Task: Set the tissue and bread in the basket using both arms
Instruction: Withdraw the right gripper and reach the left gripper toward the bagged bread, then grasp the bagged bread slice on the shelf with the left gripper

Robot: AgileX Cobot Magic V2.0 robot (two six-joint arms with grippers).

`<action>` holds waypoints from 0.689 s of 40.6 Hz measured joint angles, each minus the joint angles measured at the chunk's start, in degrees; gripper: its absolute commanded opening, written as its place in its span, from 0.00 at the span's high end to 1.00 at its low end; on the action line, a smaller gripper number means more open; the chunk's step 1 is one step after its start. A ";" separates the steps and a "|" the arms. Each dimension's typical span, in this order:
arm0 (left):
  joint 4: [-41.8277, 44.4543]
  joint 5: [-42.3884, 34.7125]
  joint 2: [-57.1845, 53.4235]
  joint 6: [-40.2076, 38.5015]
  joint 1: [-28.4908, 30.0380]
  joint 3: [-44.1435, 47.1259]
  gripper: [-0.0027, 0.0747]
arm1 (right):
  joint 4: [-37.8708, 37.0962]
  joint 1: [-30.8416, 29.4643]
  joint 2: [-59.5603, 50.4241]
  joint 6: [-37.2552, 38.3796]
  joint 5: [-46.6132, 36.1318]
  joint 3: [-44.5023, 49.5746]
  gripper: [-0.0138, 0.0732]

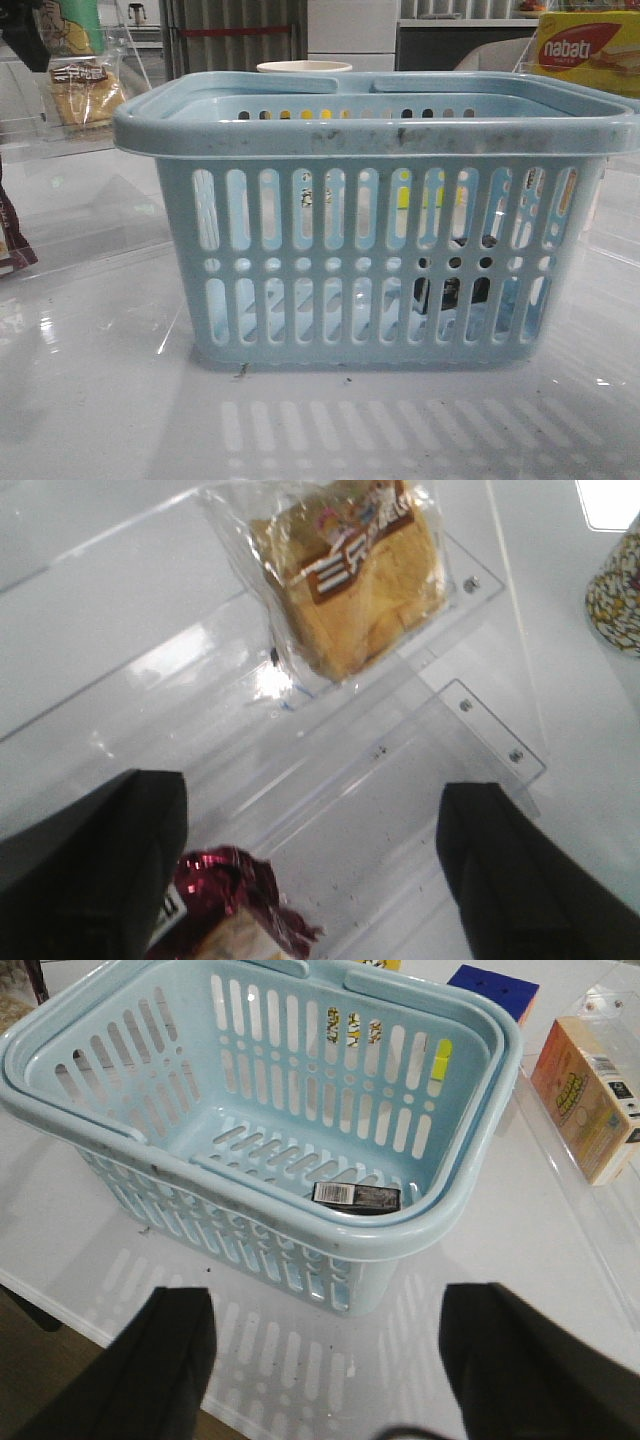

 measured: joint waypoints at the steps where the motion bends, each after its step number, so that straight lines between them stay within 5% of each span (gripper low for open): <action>1: -0.86 0.51 1.40 0.85 0.36 -1.21 0.23 | 0.00 0.00 0.00 0.00 0.00 0.00 0.18; 9: -9.16 1.85 10.40 8.30 2.08 -10.95 0.23 | 0.00 0.00 0.00 0.00 0.00 0.00 0.18; 21: -13.68 1.94 21.12 9.22 2.15 -22.47 0.23 | 0.13 0.00 0.00 0.00 0.00 0.00 0.18; 28: -14.60 1.71 23.86 9.22 2.15 -24.42 0.39 | 0.13 0.00 0.00 0.00 0.00 0.00 0.18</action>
